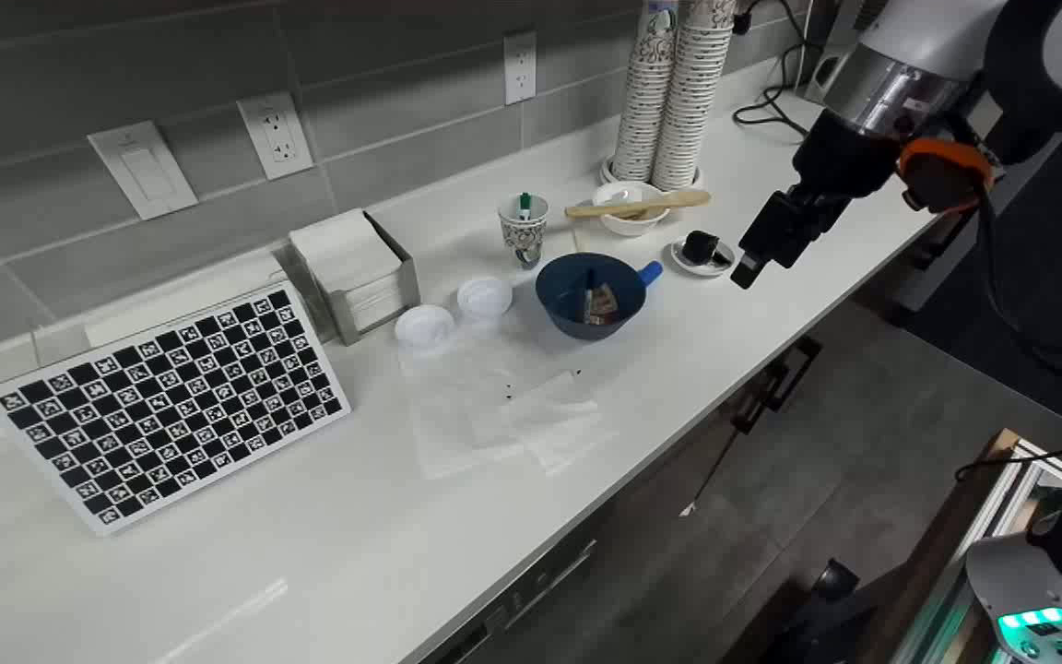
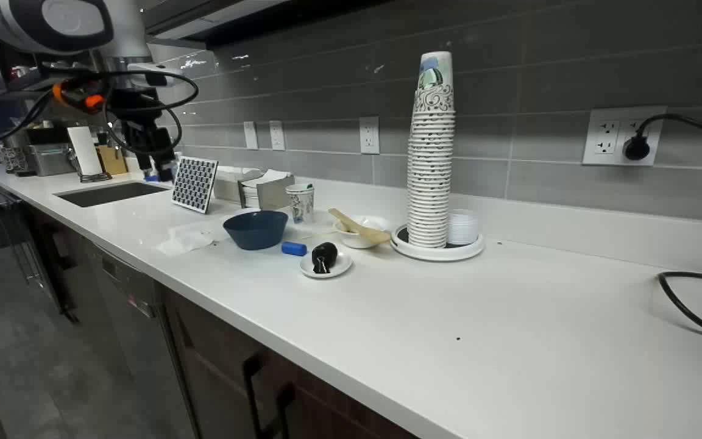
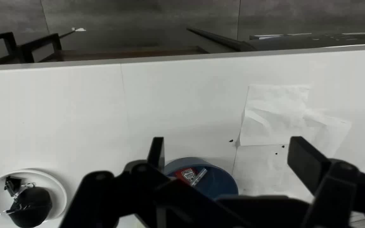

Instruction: Put the blue block in the two stacked coffee cups.

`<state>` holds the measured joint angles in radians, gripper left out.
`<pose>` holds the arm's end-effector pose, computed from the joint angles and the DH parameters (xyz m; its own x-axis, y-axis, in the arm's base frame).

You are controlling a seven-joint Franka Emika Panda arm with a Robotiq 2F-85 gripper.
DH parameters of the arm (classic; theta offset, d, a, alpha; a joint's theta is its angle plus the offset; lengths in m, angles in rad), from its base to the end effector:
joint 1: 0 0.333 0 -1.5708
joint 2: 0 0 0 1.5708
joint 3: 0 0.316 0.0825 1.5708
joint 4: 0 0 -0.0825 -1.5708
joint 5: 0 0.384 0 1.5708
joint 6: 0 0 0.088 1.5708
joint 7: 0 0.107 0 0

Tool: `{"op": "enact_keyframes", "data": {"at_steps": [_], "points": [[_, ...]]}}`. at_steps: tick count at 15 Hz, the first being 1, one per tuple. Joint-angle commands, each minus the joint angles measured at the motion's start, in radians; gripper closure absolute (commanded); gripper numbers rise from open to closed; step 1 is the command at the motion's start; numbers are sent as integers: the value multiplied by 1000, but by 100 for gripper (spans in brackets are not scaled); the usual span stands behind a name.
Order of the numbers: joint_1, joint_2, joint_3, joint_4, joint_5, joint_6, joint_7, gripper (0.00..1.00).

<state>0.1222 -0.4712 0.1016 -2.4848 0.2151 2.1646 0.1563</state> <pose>0.4037 0.1022 0.4689 0.9915 -0.0568 0.1174 -0.0366 -0.9851 -0.1678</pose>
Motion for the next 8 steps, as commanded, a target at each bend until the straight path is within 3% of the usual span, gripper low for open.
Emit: {"op": "enact_keyframes", "data": {"at_steps": [1,2,3,8], "points": [[-4,0,3,2,1,-3,-1,0],[-4,0,3,2,1,-3,-1,0],[-41,14,29,9,-37,36,88,0],[-196,171,-6,134,-167,191,223,0]]}}
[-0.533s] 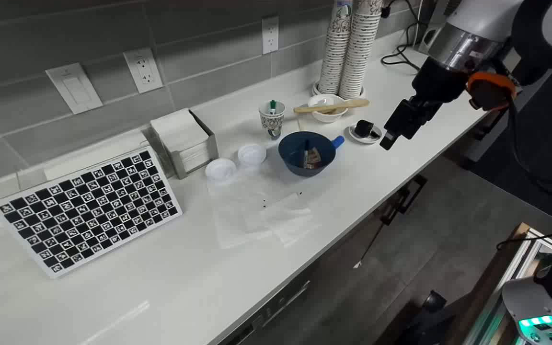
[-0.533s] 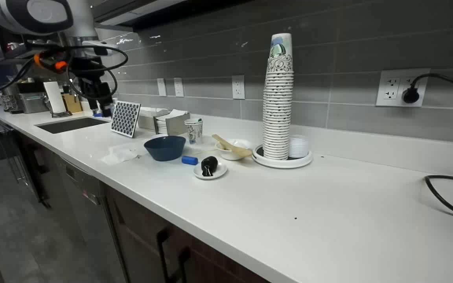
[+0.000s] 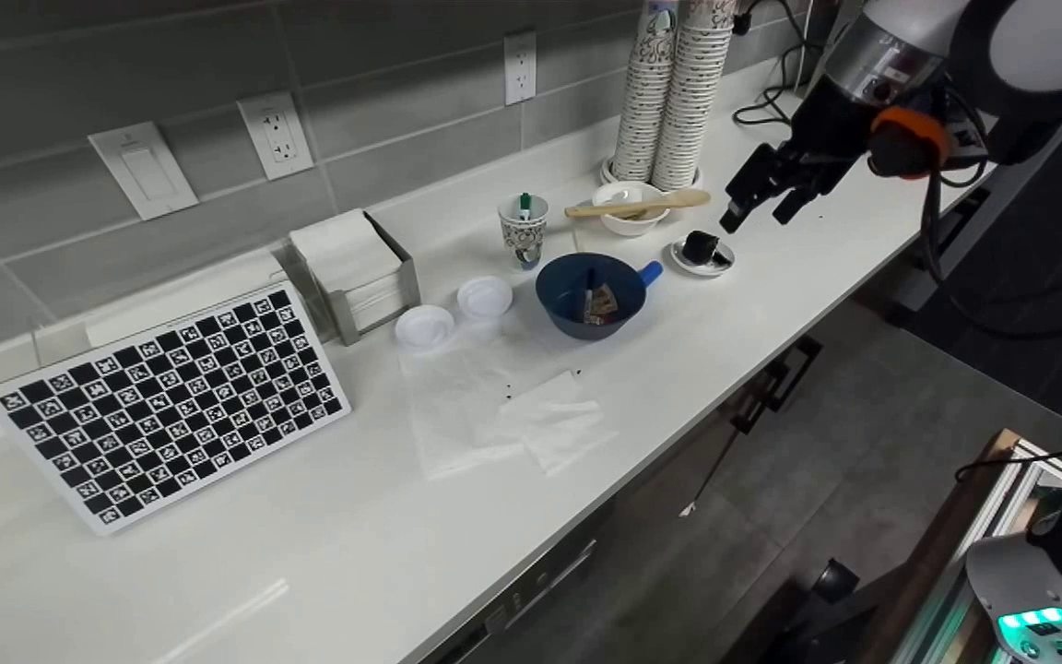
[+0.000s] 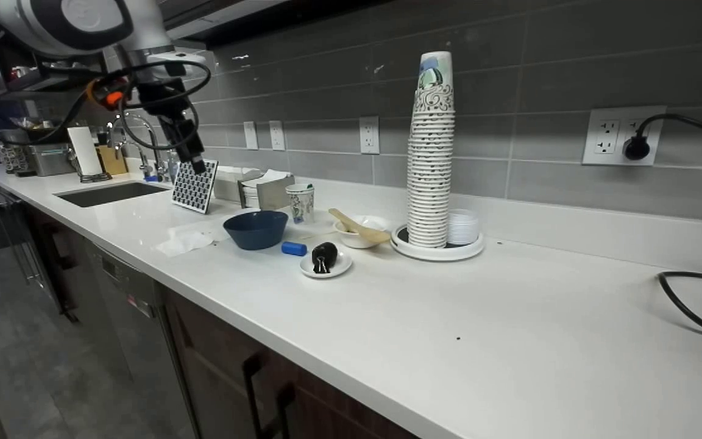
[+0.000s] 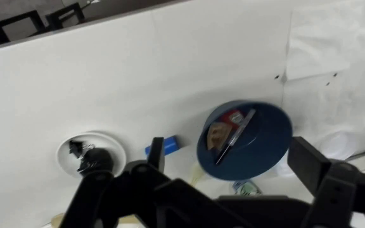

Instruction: Put the blue block in the two stacked coffee cups.

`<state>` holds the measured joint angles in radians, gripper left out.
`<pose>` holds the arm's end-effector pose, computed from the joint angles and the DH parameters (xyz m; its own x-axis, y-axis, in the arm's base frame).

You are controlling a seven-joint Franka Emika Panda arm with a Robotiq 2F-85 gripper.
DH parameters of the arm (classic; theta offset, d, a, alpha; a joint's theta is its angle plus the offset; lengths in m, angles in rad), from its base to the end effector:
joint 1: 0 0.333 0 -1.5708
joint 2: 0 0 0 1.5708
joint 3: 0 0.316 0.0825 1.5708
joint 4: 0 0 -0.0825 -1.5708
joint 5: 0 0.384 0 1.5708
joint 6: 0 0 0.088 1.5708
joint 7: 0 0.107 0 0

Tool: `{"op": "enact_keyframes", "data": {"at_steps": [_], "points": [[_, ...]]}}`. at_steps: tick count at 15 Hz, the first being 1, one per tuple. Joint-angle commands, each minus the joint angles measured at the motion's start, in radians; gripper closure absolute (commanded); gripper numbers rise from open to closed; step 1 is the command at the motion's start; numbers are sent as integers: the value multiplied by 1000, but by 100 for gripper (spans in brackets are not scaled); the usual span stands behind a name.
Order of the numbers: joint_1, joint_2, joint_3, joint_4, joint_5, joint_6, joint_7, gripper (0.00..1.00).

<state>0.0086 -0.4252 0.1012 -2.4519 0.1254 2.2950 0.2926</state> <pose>0.4364 0.0530 0.4791 0.9368 -0.2633 0.2303 -0.2349 -0.9614 -0.1433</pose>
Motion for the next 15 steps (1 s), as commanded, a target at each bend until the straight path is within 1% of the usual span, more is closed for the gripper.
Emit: {"op": "enact_keyframes", "data": {"at_steps": [1,4,5,6,8,10,11,12,13,15], "points": [[-113,158,1,122,-112,88,134,0],[-175,270,21,163,-231,161,331,0],[-205,291,47,176,-260,161,402,0],[-141,221,-19,125,-201,143,276,0],[-136,255,-28,133,-211,148,289,0],[-135,247,-28,133,-211,148,288,0],[-138,242,-25,133,-211,157,317,0],[-198,283,33,162,-293,154,491,0],[-217,317,47,180,-314,160,543,0],[-251,389,76,214,-384,149,697,0]]}}
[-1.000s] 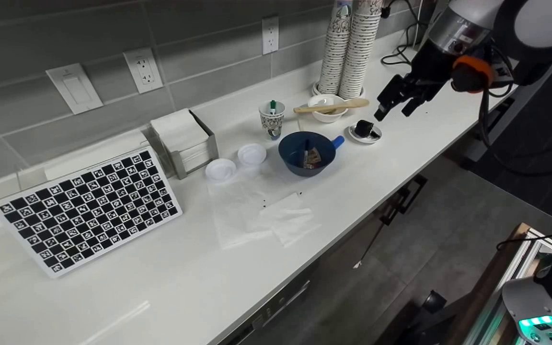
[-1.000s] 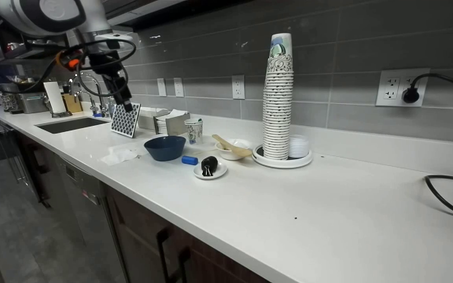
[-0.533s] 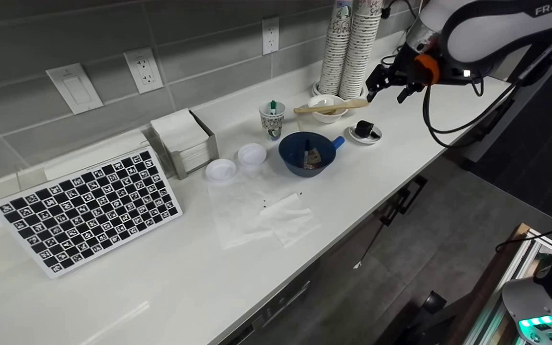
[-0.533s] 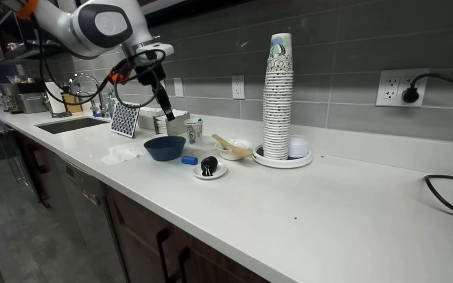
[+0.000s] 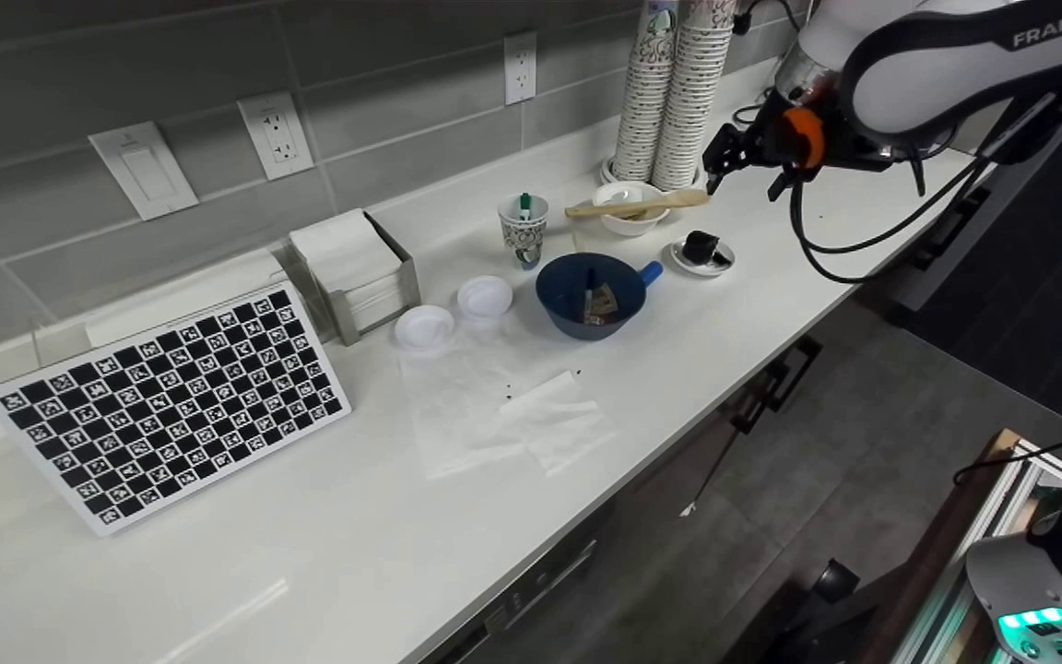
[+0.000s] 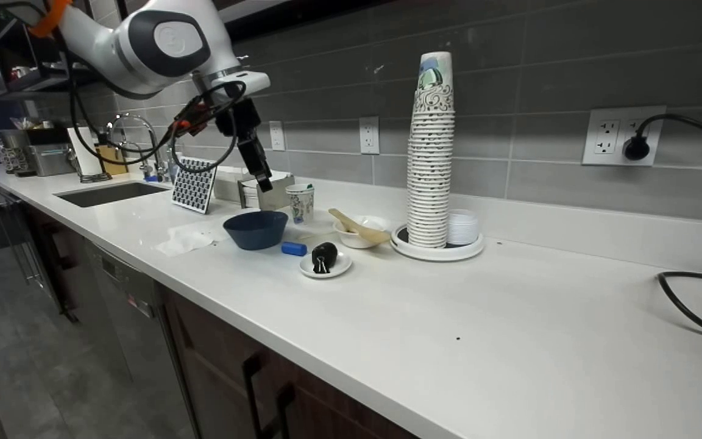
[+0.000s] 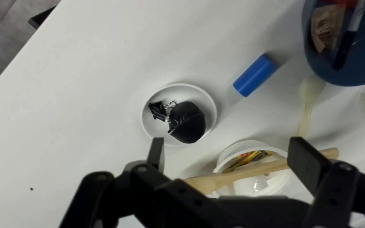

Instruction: Put the blue block in the two stacked coffee cups.

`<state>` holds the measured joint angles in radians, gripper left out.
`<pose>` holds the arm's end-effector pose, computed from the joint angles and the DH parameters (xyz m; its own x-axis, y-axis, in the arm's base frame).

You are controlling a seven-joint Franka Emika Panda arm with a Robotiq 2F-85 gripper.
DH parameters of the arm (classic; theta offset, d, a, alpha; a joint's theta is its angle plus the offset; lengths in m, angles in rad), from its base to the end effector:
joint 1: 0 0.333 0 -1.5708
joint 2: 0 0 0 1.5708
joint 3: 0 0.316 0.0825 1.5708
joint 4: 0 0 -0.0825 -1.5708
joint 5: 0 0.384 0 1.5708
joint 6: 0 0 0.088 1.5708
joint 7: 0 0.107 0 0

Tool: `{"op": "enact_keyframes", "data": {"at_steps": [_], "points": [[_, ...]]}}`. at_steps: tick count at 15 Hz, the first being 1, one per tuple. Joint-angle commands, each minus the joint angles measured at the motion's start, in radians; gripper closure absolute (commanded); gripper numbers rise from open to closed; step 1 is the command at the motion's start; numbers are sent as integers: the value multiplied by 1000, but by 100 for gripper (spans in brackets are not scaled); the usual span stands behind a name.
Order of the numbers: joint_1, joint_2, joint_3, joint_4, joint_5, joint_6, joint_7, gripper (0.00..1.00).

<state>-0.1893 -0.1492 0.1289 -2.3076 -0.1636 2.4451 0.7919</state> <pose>0.5139 -0.0300 0.4352 0.6954 -0.6530 0.2999 -0.6625 -0.7443 -0.0843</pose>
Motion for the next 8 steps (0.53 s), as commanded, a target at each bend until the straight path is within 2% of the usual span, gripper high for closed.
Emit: {"op": "enact_keyframes", "data": {"at_steps": [1,2,3,5,8], "points": [[-71,159,63,90,-129,4,268,0],[-70,188,64,110,-160,-19,340,0],[18,227,-15,140,-187,-50,414,0],[81,300,-41,191,-194,-111,551,0],[161,388,-77,265,-74,-205,639,0]]}}
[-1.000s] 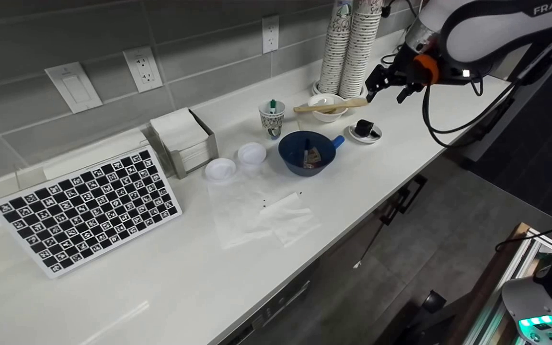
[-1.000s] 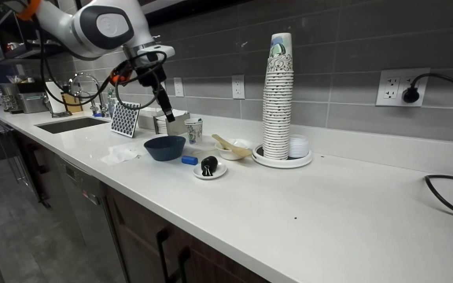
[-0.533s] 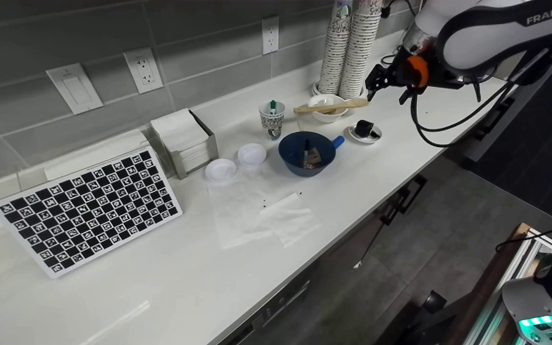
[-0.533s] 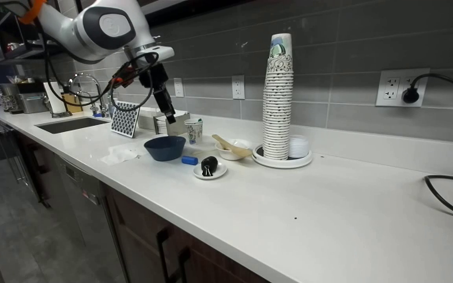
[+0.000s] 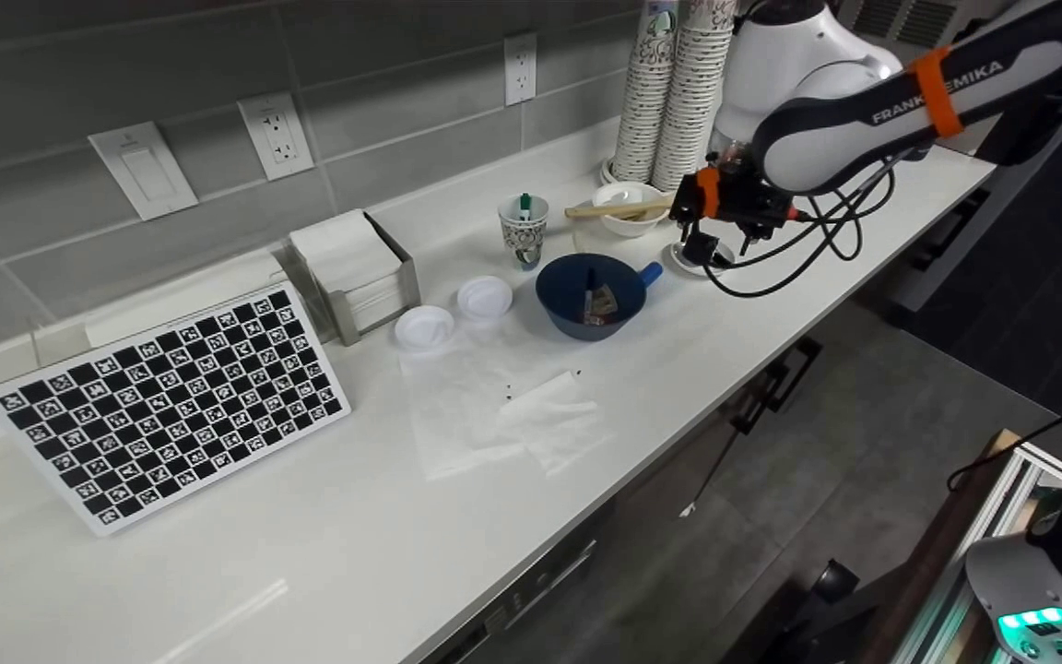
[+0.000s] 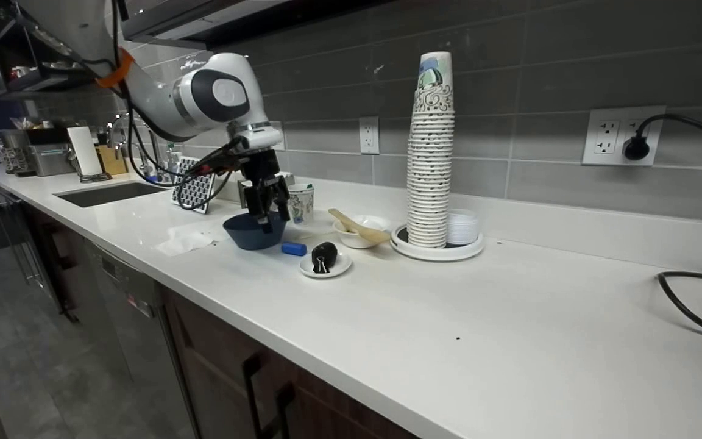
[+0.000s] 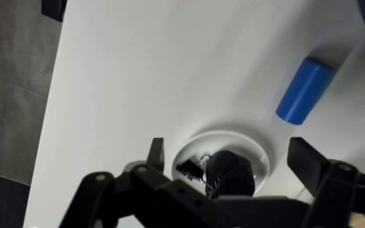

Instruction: Put the blue block in the two stacked coffee cups.

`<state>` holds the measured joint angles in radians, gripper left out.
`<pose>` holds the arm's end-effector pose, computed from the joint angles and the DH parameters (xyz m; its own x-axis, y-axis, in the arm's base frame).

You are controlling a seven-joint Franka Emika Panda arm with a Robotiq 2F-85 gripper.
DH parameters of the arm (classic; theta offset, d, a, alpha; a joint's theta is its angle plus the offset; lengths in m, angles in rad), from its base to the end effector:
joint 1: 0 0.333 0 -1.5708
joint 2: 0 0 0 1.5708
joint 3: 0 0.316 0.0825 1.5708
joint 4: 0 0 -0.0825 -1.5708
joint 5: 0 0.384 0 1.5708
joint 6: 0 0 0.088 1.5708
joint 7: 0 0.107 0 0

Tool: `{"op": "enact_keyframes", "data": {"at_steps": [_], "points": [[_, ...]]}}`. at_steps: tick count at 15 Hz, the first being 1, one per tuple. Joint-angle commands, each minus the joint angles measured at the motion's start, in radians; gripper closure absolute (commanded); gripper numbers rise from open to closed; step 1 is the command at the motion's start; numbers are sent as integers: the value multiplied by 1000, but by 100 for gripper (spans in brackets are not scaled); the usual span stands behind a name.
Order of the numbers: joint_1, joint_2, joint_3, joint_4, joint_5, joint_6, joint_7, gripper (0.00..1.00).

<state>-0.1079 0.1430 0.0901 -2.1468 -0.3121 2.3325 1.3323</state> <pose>0.5628 -0.0158 0.3409 0.4107 -0.8854 0.2177 -0.9096 -0.4142 0.0314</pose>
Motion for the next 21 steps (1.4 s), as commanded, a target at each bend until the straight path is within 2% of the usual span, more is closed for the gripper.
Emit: {"op": "enact_keyframes", "data": {"at_steps": [1,4,5,8,14,16,20,21], "points": [[97,129,-46,131,101,-85,109,0],[133,171,-78,182,130,-87,106,0],[145,136,-85,120,115,-53,91,0],[149,163,-99,157,121,-60,91,0],[129,194,-99,115,258,202,-11,0],[147,217,-126,121,234,243,-3,0],[168,256,-167,140,223,223,20,0],[168,266,-169,142,232,229,17,14]]}}
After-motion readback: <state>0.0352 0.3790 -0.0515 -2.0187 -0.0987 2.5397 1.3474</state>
